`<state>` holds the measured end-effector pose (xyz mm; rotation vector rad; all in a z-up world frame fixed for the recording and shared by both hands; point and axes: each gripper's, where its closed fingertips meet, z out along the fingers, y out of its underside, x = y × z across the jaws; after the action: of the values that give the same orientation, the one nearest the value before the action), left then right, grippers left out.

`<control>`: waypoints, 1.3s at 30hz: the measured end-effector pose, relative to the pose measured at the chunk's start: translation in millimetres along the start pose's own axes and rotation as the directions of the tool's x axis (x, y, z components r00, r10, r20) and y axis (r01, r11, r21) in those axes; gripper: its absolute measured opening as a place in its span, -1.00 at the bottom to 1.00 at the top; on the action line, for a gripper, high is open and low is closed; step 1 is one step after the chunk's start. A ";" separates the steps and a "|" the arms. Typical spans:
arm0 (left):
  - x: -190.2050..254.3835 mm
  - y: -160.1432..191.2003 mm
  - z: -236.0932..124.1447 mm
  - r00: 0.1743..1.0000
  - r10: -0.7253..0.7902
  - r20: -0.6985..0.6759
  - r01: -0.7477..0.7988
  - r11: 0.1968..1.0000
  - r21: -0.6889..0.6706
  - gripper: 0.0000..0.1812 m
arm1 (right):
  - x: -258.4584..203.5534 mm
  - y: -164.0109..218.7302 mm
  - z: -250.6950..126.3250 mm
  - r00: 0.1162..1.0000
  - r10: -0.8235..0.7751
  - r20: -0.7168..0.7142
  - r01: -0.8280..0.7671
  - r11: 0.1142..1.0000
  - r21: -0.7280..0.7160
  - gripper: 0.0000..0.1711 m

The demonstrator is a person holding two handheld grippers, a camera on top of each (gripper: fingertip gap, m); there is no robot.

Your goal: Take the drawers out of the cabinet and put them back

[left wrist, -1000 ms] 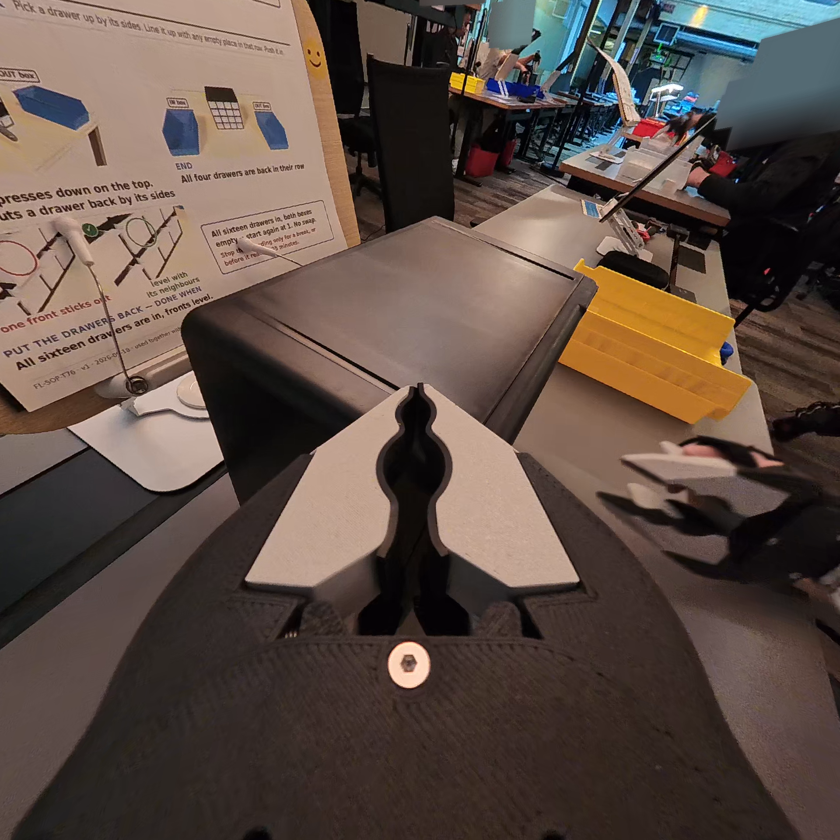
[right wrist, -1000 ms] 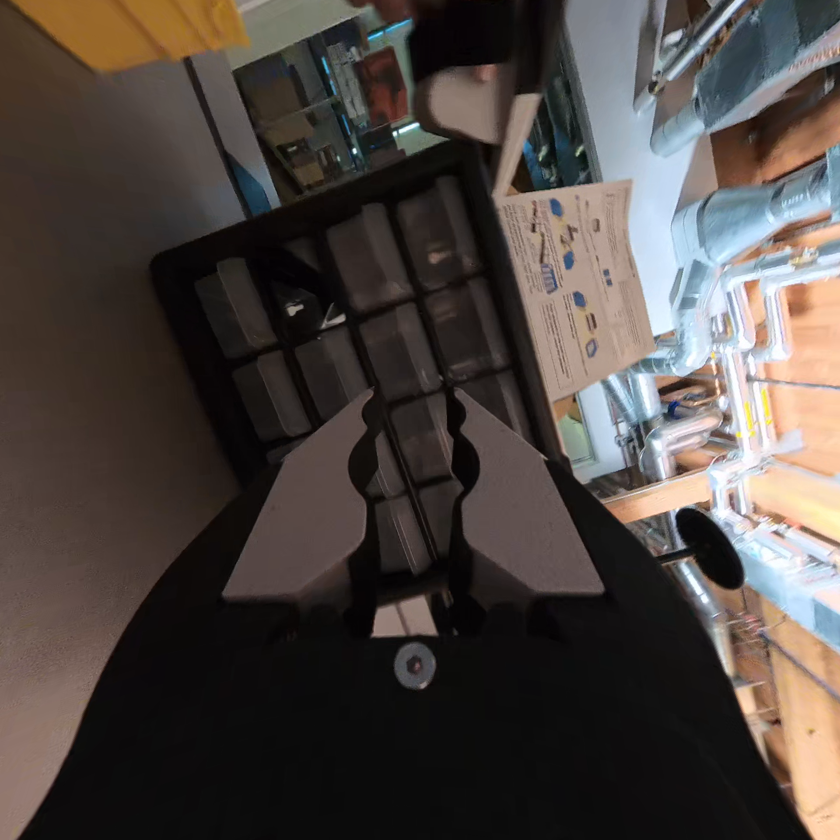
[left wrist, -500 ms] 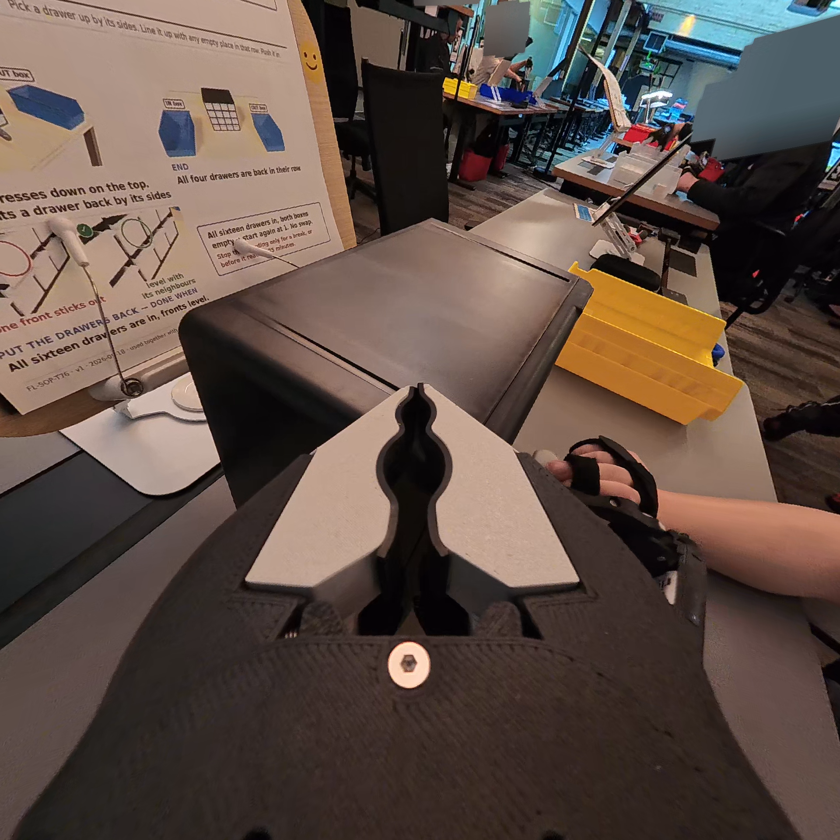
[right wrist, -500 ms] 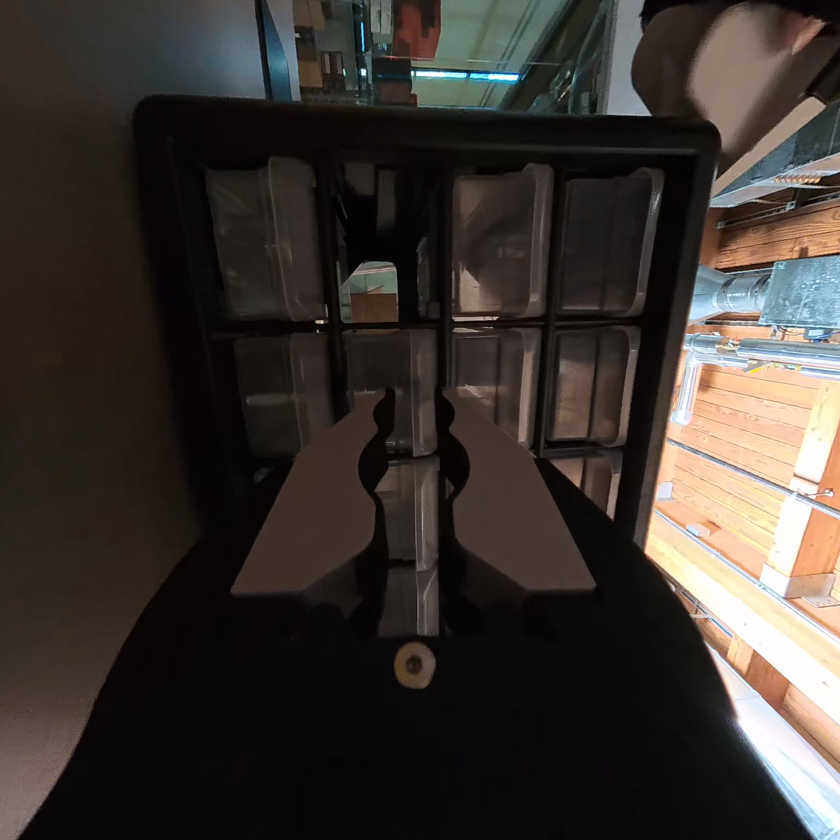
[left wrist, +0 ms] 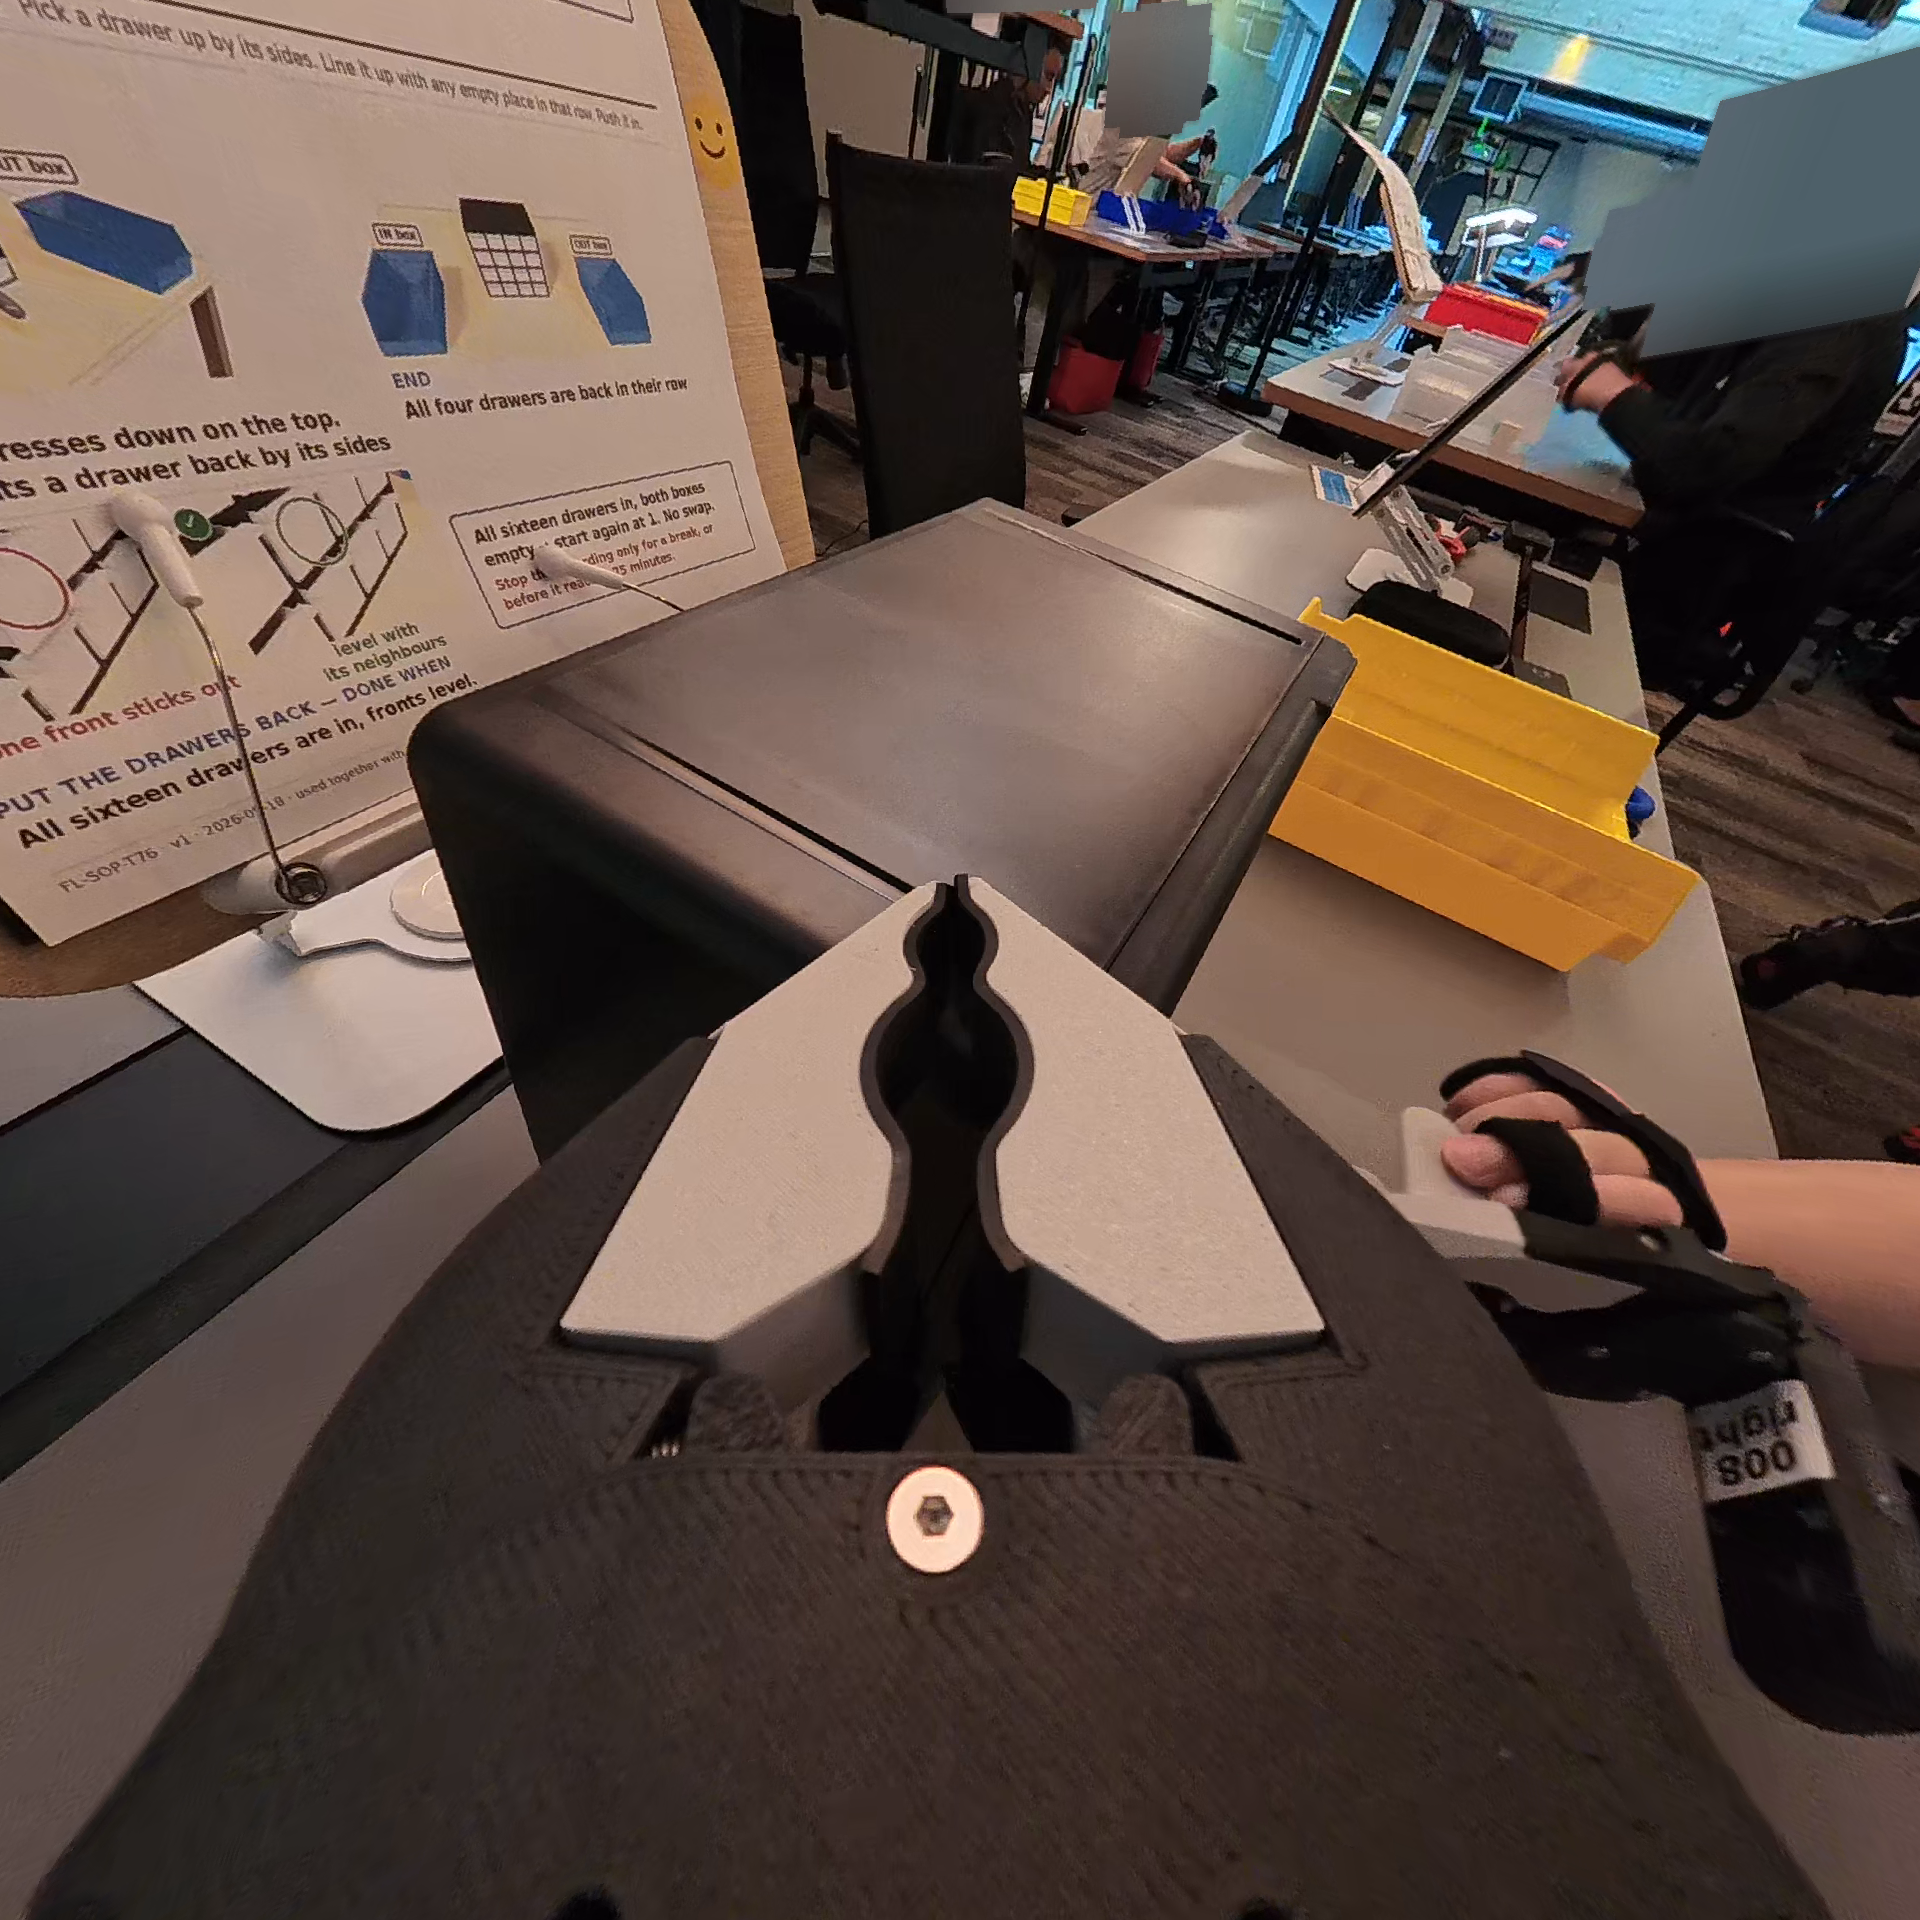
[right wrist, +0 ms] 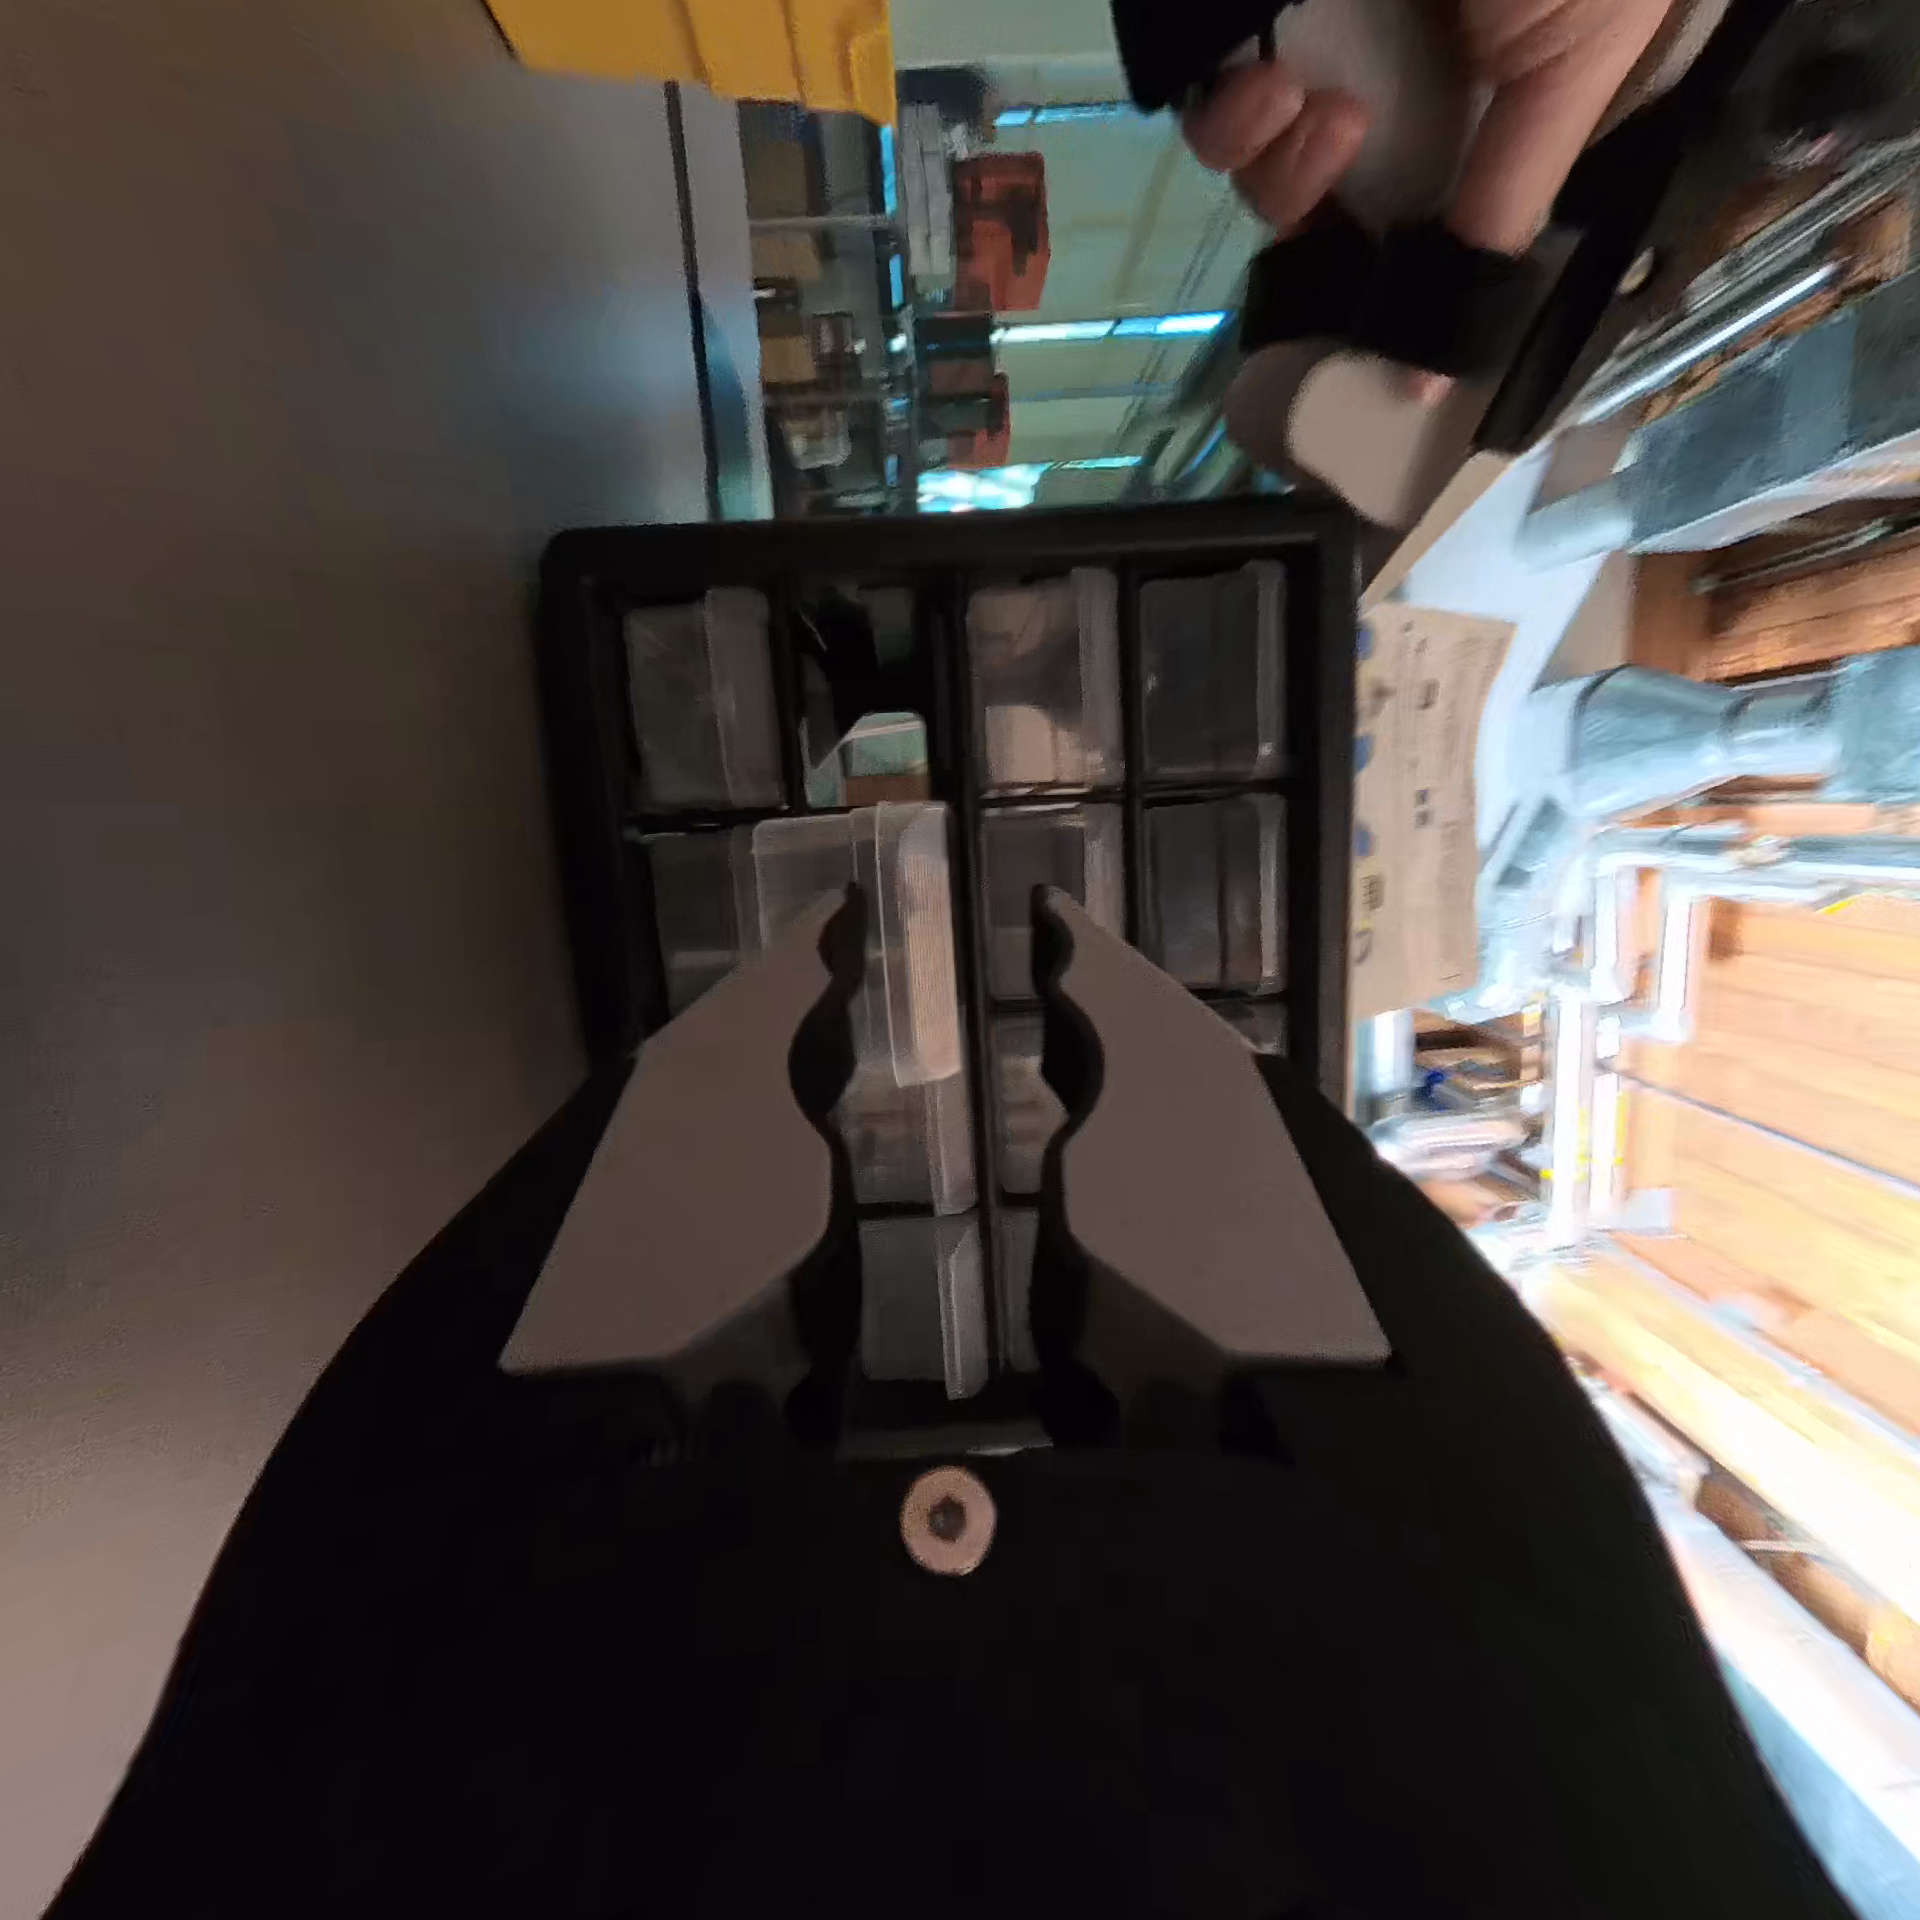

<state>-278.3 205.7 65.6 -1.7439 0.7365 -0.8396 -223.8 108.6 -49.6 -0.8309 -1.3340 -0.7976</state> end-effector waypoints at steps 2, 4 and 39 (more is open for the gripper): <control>0.0 0.0 0.0 1.000 0.001 0.002 -0.001 1.000 0.001 -1.00 | -1.4 6.0 8.6 0.996 0.051 0.076 -0.046 0.997 -0.068 -0.48; -0.1 0.0 -0.1 1.000 0.000 0.002 0.000 1.000 0.002 -1.00 | 0.6 13.0 17.6 0.989 0.061 0.133 -0.042 0.990 -0.137 -0.47; -0.2 -0.1 -0.3 1.000 -0.007 -0.012 0.008 1.000 0.009 -1.00 | -52.1 32.9 -140.6 0.835 -0.018 0.550 0.010 1.000 0.018 -0.81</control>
<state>-278.5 205.7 65.8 -1.7356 0.7335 -0.8582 -130.3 3.4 -110.8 -1.0915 -1.8538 -0.5724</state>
